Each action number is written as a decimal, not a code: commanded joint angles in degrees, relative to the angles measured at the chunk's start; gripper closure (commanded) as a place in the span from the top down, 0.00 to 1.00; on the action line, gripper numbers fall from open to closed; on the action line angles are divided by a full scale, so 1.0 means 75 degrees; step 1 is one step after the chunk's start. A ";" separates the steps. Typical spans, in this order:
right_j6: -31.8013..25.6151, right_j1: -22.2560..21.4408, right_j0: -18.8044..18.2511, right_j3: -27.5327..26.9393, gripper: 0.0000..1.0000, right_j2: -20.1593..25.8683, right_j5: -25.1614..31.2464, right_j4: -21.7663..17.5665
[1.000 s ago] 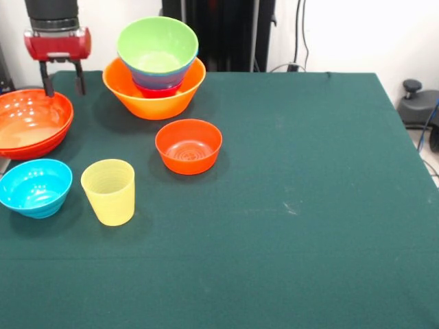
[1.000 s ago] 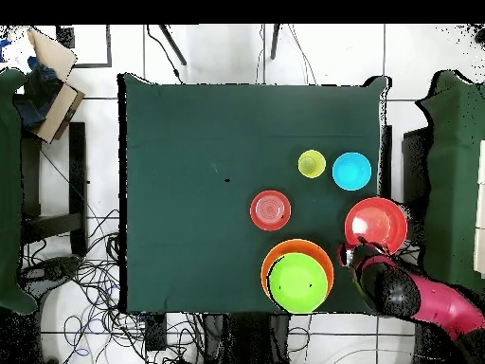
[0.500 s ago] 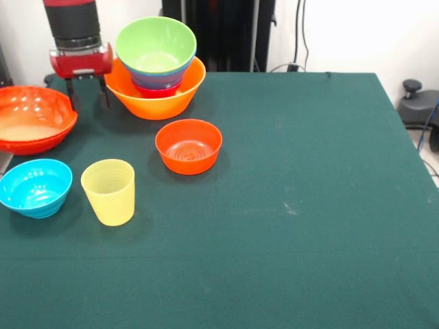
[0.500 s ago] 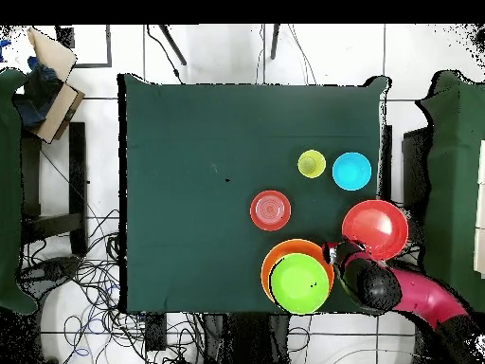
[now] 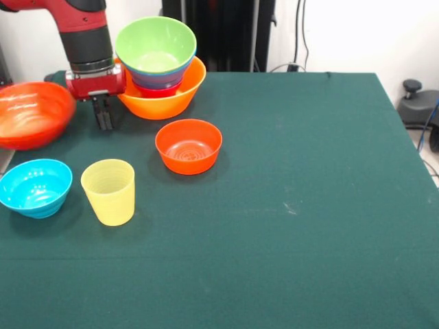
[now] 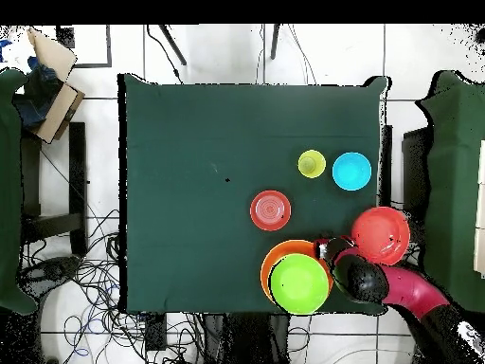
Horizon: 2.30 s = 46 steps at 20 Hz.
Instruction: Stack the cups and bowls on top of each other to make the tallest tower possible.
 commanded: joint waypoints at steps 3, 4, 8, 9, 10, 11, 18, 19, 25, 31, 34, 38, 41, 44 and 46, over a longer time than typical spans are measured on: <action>0.0210 0.0111 0.0271 -0.0526 0.00 0.0044 -0.0133 -0.0520; 0.0197 0.0071 0.0247 -0.0497 0.00 0.0073 -0.0096 -0.0497; 0.0228 0.0051 0.0291 -0.0491 0.00 0.0077 -0.0061 -0.0452; 0.0223 0.0038 0.0285 -0.0477 0.00 0.0088 -0.0047 -0.0442; 0.0221 -0.0015 0.0279 -0.0429 0.00 0.0102 -0.0025 -0.0426; 0.0221 -0.0029 0.0275 -0.0416 0.00 0.0104 -0.0023 -0.0425; 0.0300 -0.0029 0.0371 -0.0436 0.00 0.0036 -0.0112 -0.0451; 0.0311 -0.0043 0.0385 -0.0431 0.00 0.0027 -0.0115 -0.0449; 0.0353 -0.0160 0.0433 -0.0366 0.00 -0.0016 -0.0113 -0.0441; 0.0414 -0.0328 0.0520 -0.0302 0.00 -0.0036 -0.0056 -0.0370; 0.0533 -0.0573 0.0551 -0.0104 0.00 -0.0069 -0.0168 -0.0351; 0.0555 -0.1189 0.0640 0.0197 0.00 0.0039 0.0282 -0.0032; 0.0509 -0.1368 0.0751 0.0125 0.00 0.0138 0.0629 0.0184; 0.0423 -0.1559 0.0921 -0.0030 0.00 0.0229 0.1022 0.0448; 0.0351 -0.1768 0.1027 -0.0095 0.00 0.0308 0.1353 0.0690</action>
